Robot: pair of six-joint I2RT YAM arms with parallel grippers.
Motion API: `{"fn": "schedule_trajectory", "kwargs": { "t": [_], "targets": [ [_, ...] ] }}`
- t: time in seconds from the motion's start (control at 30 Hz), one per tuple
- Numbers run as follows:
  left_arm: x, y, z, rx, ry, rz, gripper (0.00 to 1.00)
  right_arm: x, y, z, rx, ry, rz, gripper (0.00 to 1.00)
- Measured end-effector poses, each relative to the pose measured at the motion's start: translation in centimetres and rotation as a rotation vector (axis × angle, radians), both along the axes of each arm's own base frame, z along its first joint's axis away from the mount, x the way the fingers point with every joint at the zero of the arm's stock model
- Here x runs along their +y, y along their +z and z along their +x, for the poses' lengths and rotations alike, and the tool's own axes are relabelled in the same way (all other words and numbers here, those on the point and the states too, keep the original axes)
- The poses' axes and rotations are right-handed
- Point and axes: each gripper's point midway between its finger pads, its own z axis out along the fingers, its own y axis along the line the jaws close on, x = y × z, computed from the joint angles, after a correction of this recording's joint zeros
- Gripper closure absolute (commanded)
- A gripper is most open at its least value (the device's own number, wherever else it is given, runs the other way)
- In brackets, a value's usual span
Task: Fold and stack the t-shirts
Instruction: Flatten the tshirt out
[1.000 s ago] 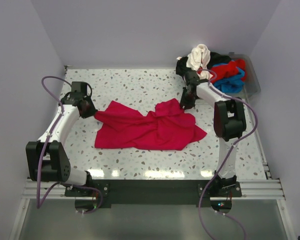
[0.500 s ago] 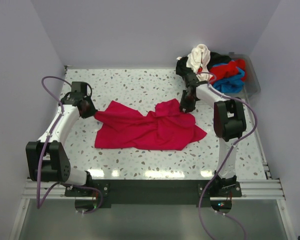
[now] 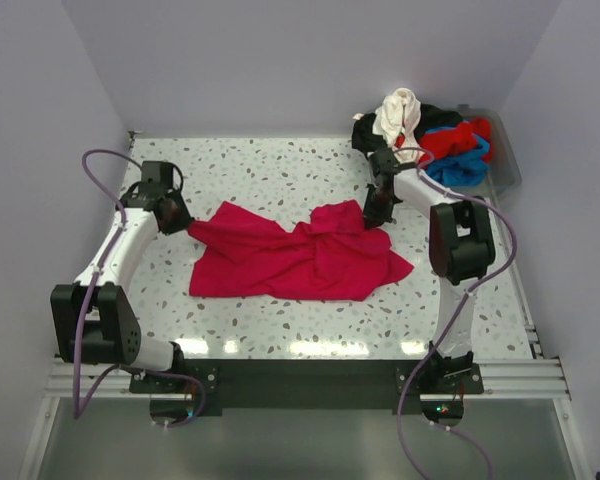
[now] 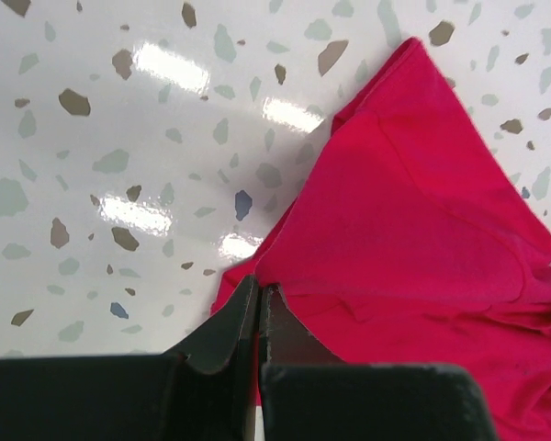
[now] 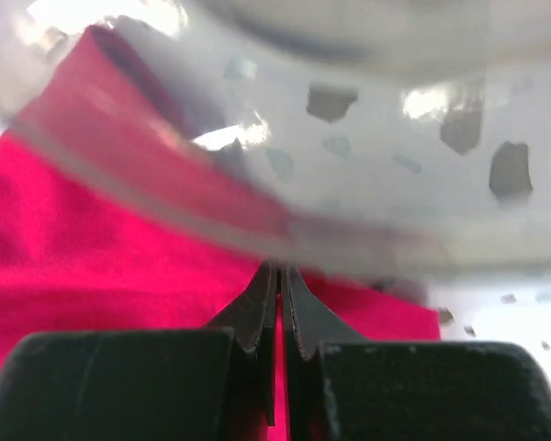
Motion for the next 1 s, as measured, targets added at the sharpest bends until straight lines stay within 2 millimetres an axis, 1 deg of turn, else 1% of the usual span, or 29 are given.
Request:
{"fn": "schedule_trajectory", "kwargs": {
  "t": [0.03,0.1,0.2,0.23,0.27,0.3,0.43,0.53,0.6,0.7,0.73,0.83,0.9,1.0],
  "targets": [
    [0.0,0.3,0.2,-0.004,-0.001,0.000,1.00,-0.1,0.2,-0.2,0.006,0.002,-0.005,1.00],
    [0.0,1.7,1.0,-0.035,-0.008,0.004,1.00,-0.4,1.4,-0.3,0.002,0.004,-0.018,1.00],
    [0.0,5.0,3.0,-0.119,-0.015,0.006,1.00,-0.6,4.5,0.4,-0.054,0.008,-0.026,1.00],
    [0.1,6.1,3.6,-0.148,-0.016,0.004,1.00,-0.7,6.1,0.9,-0.091,0.008,-0.029,1.00],
    [0.2,7.2,4.3,-0.177,-0.016,0.005,1.00,-0.7,8.1,1.4,-0.136,0.008,-0.026,1.00],
    [0.5,8.3,4.9,-0.202,-0.014,0.006,1.00,-0.8,9.6,1.7,-0.168,0.008,-0.024,1.00],
    [1.5,11.8,6.7,-0.284,-0.008,0.012,1.00,-1.5,16.2,2.8,-0.320,-0.003,-0.010,1.00],
    [1.8,14.8,8.0,-0.354,-0.018,0.002,1.00,-2.3,20.1,3.0,-0.406,-0.006,-0.008,1.00],
    [1.9,17.2,8.7,-0.411,-0.032,-0.003,1.00,-2.9,22.7,3.3,-0.465,-0.004,-0.016,1.00],
    [1.9,21.9,9.5,-0.525,-0.057,-0.009,1.00,-3.6,26.9,3.8,-0.562,0.000,-0.031,1.00],
    [1.8,23.8,9.7,-0.571,-0.073,-0.007,1.00,-3.7,28.2,3.9,-0.590,0.000,-0.034,1.00],
    [1.2,29.5,9.7,-0.718,-0.122,0.003,1.00,-4.3,33.8,3.5,-0.729,0.002,-0.046,1.00],
    [0.8,33.1,9.0,-0.811,-0.152,0.017,1.00,-5.0,37.9,2.4,-0.831,-0.003,-0.055,1.00],
    [0.5,38.0,7.1,-0.932,-0.171,0.037,1.00,-6.1,44.0,-0.2,-0.996,-0.017,-0.063,1.00]
  ]
}}
